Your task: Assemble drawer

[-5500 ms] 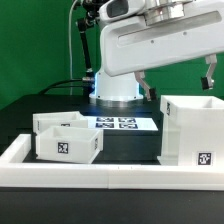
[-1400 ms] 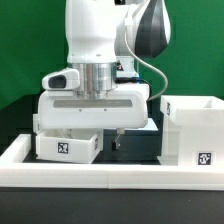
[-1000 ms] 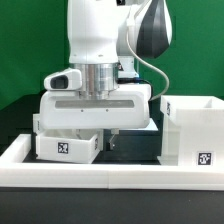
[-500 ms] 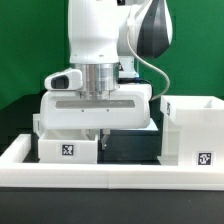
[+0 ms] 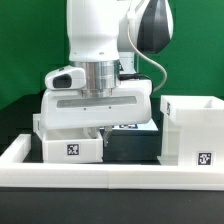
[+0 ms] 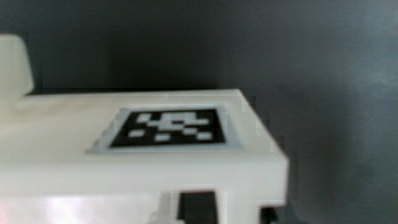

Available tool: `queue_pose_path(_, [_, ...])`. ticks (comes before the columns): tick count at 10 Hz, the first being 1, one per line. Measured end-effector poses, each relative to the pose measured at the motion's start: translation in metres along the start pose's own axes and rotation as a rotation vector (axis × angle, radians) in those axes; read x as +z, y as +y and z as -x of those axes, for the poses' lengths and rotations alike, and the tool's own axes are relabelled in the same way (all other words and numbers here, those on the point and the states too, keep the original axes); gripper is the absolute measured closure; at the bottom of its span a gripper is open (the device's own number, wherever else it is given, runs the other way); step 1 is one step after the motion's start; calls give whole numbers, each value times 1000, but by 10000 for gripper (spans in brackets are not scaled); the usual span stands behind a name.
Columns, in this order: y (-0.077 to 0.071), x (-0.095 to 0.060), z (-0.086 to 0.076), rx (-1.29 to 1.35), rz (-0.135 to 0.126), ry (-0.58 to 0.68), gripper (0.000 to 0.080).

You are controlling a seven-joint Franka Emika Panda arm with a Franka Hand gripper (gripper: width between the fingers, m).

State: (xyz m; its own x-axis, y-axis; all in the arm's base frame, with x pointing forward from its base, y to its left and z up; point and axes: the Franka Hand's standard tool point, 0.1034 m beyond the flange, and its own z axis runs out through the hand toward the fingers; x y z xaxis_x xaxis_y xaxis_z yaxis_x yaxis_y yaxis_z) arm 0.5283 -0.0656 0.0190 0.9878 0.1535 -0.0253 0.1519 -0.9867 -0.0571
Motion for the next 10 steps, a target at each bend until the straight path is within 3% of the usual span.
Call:
queue_pose_path(2, [-11, -5, -2, -142, -20, -20, 758])
queue_pose_path(5, [-10, -3, -2, -158, -21, -21, 758])
queue_pose_path(10, [-13, -3, -2, -690, -12, -27, 758])
